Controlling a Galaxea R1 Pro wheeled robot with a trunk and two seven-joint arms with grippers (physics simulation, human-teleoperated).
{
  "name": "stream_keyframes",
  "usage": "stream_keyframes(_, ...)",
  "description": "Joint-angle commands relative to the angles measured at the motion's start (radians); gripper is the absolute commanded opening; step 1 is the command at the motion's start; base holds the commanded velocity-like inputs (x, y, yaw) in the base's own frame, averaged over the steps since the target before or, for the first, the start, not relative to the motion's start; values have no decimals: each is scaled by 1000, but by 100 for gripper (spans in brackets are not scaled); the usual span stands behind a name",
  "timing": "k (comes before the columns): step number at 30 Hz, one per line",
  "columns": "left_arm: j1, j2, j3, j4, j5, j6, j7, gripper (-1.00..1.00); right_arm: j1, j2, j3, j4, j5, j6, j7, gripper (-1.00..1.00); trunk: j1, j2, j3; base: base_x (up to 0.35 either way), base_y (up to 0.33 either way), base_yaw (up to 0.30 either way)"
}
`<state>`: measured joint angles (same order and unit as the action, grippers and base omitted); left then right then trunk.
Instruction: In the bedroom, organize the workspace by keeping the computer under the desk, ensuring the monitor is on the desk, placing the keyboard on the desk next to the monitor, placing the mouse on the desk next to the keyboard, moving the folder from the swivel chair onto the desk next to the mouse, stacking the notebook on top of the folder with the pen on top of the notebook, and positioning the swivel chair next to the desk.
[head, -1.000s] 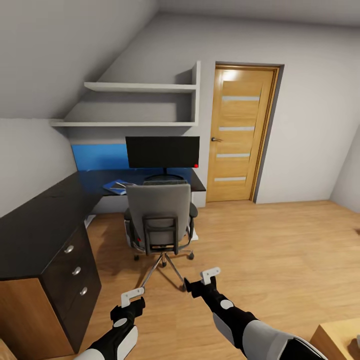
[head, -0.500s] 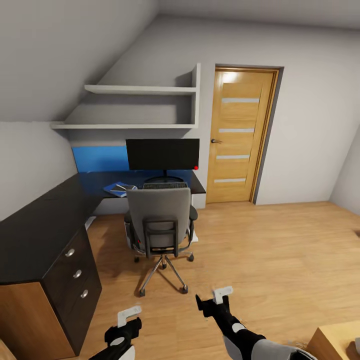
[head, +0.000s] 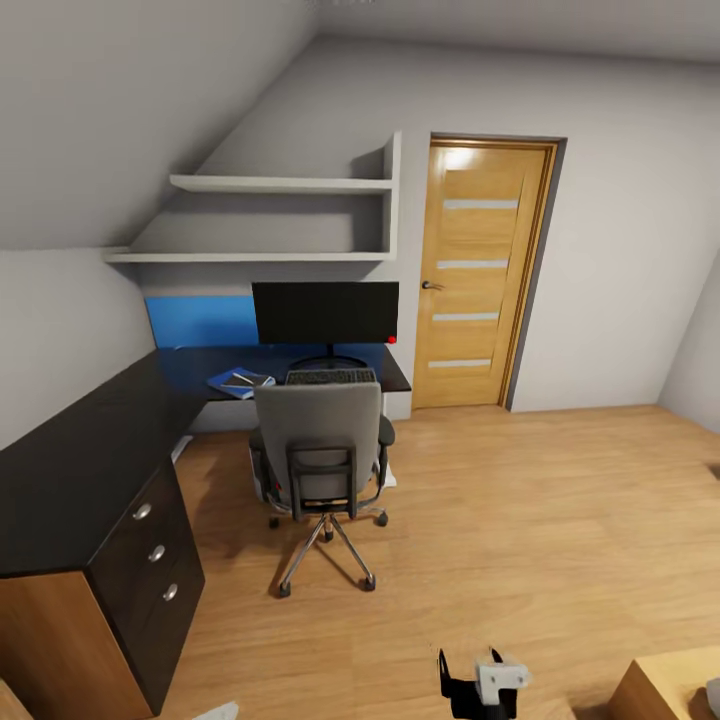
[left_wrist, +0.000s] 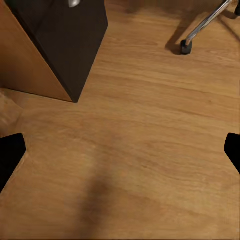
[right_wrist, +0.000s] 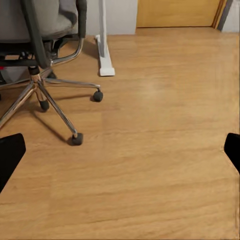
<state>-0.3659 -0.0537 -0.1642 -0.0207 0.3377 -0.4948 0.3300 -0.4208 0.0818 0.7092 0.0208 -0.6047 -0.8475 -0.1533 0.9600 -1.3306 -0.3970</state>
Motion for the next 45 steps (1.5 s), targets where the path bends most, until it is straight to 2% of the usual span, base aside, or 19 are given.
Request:
stream_keyframes(1, 23, 14, -11, 0, 4, -30, 5, 100, 14, -1, 10, 2, 0, -30, -36, 100, -4, 7, 2, 0, 0, 0)
stream_keyframes(2, 35, 21, -11, 1, 4, -40, 5, 100, 22, -1, 10, 2, 0, -42, -49, 100, -8, 14, 5, 0, 0, 0)
stream_keyframes(3, 79, 39, -11, 1, 3, -66, 5, 100, 55, -4, 9, 2, 1, -83, -83, 100, -12, 21, 8, 0, 0, 0)
stream_keyframes(4, 101, 44, -11, 1, 3, -74, 5, 100, 75, -9, 9, 2, 1, -107, -92, 100, -15, 28, 12, 0, 0, 0)
stream_keyframes(7, 131, 49, -11, 1, 2, -94, 4, 100, 106, -21, 10, 2, 2, -146, -99, 100, -27, 49, 21, 0, 0, 0)
stream_keyframes(10, 175, 55, -12, 1, 1, -163, 0, 100, 150, -36, 10, 2, 2, -196, -104, 100, -38, 70, 30, 0, 0, 0)
stream_keyframes(14, 211, 57, -12, 1, 1, -214, -19, 100, 179, -40, 10, 1, 4, -200, -104, 100, -54, 98, 43, 0, 0, 0)
stream_keyframes(18, 246, 57, -13, 1, 1, -242, -69, 100, 197, -43, 10, 2, 4, -200, -106, 100, -69, 126, 55, 0, 0, 0)
stream_keyframes(19, 259, 57, -13, 1, 1, -266, -113, 100, 202, -44, 10, 2, 3, -200, -106, 100, -73, 133, 59, 0, 0, 0)
stream_keyframes(20, 261, 57, -13, 1, 1, -277, -120, 100, 203, -44, 11, 2, 3, -199, -106, 100, -77, 140, 62, 0, 0, 0)
stream_keyframes(26, 290, 57, -14, 1, 1, -369, -148, 100, 206, -40, 14, 2, 3, -123, -104, 100, -100, 182, 81, 0, 0, 0)
stream_keyframes(30, 303, 57, -15, 1, 1, -392, -151, 100, 206, -39, 14, 2, 3, -62, -103, 100, -115, 210, 93, 0, 0, 0)
stream_keyframes(36, 308, 58, -16, 1, 1, -402, -151, 100, 206, -42, 12, 2, 2, 10, -102, 100, -138, 252, 112, 0, 0, 0)
stream_keyframes(39, 309, 57, -17, 1, 1, -403, -151, 100, 206, -42, 13, 2, 2, 16, -103, 100, -150, 273, 121, 0, 0, 0)
stream_keyframes(45, 309, 57, -17, 1, 1, -403, -151, 100, 206, -41, 13, 2, 2, 21, -103, 100, -150, 273, 121, 0, 0, 0)
